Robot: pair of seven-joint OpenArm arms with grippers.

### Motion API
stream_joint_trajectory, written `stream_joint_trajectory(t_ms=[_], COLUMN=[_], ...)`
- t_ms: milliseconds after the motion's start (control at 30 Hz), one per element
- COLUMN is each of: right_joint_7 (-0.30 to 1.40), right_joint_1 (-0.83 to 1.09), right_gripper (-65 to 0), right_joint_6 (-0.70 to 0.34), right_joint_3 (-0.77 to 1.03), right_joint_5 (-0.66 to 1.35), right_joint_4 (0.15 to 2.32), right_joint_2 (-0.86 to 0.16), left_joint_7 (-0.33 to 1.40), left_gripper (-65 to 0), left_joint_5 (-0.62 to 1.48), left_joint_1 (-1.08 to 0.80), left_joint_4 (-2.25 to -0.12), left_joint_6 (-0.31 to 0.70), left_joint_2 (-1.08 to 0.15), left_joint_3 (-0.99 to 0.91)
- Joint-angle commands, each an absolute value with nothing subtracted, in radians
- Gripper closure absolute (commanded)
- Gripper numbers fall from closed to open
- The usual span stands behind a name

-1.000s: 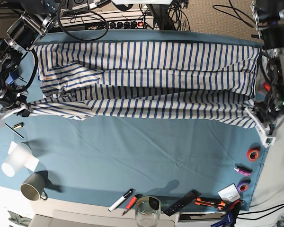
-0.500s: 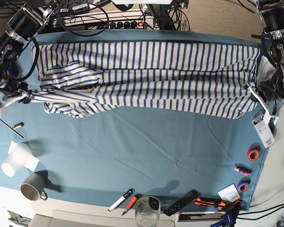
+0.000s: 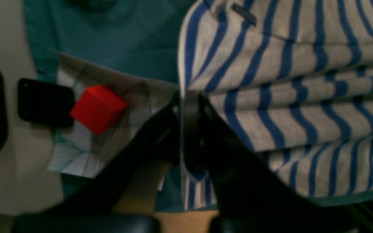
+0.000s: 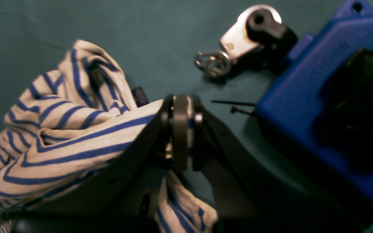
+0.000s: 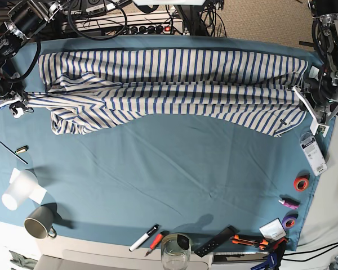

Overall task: Fold the T-shirt properly
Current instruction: 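Lift the hem with both grippers and fold it toward the collar, then lay the hem down over the collar fold with both grippers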

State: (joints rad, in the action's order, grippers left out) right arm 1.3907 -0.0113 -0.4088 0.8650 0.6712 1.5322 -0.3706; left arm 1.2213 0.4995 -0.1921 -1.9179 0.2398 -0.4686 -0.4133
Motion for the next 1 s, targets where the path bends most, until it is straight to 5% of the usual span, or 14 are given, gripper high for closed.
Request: stream_joint_trajectory(t_ms=[0,967], right_joint_7=[1.362,1.372], right_joint_1=[-0.022,-0.014], right_gripper=[0.0,0.0], right_joint_6=[-0.406,-0.407], right_joint_3=[0.874,0.87], right_joint_5=[0.665,0.569], right_joint_4=[1.552,1.552], right_joint_2=[-0.402,-0.391], left_joint_7=[1.219,1.223], left_gripper=[0.0,0.0], left_joint_5=[0.475,0.421], left_joint_1=[-0.195,-0.455], left_joint_4=[-1.935,-2.136], left_joint_6=[0.233,0.218], left_joint_2=[-0.49,-0.408], left_joint_3=[-0.422,-0.422])
